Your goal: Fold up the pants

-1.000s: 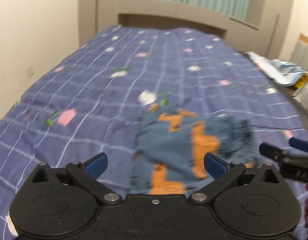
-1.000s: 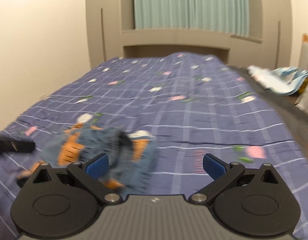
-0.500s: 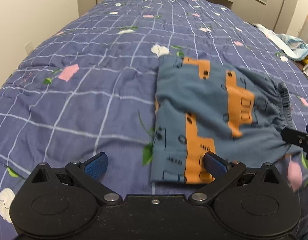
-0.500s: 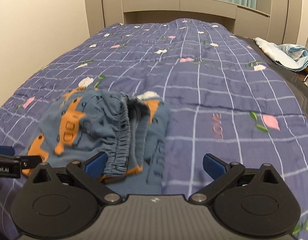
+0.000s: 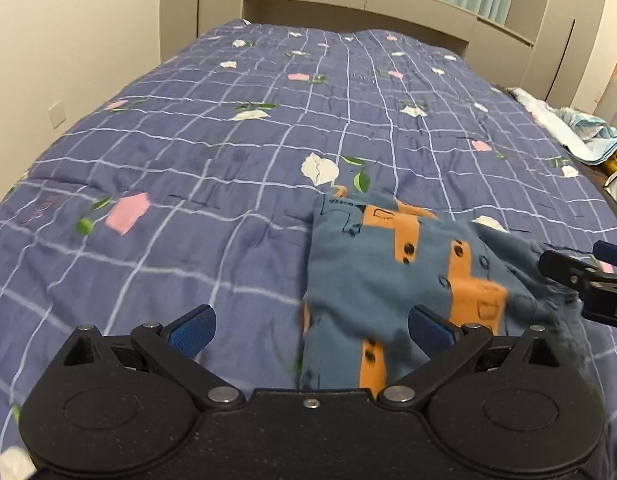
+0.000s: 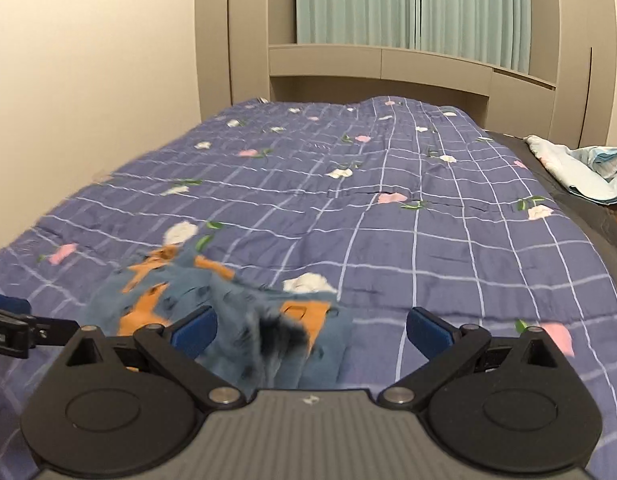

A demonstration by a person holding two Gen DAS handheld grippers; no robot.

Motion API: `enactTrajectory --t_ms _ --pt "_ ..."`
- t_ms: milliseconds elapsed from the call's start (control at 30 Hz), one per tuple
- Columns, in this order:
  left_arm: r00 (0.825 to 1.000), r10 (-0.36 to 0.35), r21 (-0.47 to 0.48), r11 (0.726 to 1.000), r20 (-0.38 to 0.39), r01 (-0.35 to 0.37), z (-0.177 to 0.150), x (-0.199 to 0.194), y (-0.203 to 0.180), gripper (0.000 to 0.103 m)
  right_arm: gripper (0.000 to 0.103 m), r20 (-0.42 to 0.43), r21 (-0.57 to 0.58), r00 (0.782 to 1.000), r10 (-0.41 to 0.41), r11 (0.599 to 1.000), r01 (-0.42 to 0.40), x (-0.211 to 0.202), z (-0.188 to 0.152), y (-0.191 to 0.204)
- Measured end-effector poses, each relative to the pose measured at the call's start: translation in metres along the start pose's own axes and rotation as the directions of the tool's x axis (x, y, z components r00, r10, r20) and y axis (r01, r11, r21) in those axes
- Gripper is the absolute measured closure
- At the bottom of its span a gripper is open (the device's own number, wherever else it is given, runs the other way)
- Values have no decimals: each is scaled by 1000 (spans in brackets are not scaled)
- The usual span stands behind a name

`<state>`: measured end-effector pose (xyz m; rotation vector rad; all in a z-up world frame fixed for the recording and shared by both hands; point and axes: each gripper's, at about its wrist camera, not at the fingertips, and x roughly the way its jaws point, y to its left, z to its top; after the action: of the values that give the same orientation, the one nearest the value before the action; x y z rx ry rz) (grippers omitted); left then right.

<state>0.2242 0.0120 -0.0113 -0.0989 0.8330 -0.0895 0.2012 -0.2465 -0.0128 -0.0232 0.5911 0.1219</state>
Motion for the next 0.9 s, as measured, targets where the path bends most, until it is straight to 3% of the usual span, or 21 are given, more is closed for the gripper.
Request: enactTrajectory --t_ms 100,233,433,567,700,900 --pt "999 16 13 1000 -29 -15 4 20 -1 1 0 -27 -24 998 -52 998 52 24 1 -5" --pt "999 13 -1 1000 -50 -13 3 30 3 1 0 -43 13 998 -55 998 55 37 -4 -18" --pt "999 17 -3 1000 -36 -18 -3 7 2 1 0 -4 26 1000 -17 1000 17 10 -7 -18" --pt "998 21 3 1000 -65 -21 -18 -3 -1 1 0 -28 26 999 23 999 -23 -10 -20 -7" --pt "995 35 23 999 -94 -33 -36 -4 -5 1 0 -75 22 997 -5 1000 7 -18 -39 0" --pt "994 43 22 999 -97 -41 -44 -11 -9 1 0 -78 104 997 14 995 -6 -28 -52 -6"
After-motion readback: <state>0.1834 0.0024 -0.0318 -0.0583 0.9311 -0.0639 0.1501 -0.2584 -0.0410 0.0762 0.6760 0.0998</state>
